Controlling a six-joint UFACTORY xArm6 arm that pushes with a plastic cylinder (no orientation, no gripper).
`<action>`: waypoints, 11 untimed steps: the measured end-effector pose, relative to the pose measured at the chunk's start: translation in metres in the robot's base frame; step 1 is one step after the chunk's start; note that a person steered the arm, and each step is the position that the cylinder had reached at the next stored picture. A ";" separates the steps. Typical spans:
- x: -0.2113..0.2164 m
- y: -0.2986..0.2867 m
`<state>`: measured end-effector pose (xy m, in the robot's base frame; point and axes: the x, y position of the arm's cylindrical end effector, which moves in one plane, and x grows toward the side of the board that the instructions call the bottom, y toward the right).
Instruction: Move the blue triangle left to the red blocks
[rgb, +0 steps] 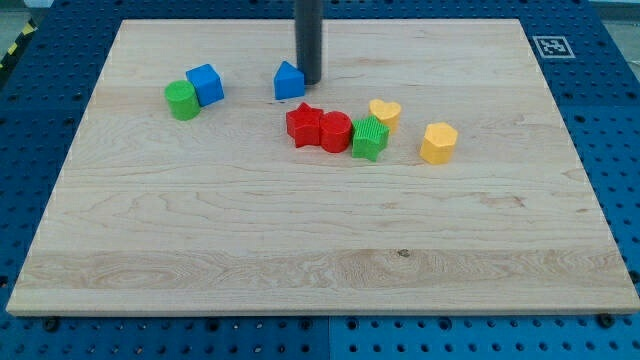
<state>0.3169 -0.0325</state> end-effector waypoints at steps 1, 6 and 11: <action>0.000 -0.025; 0.032 -0.042; 0.091 -0.048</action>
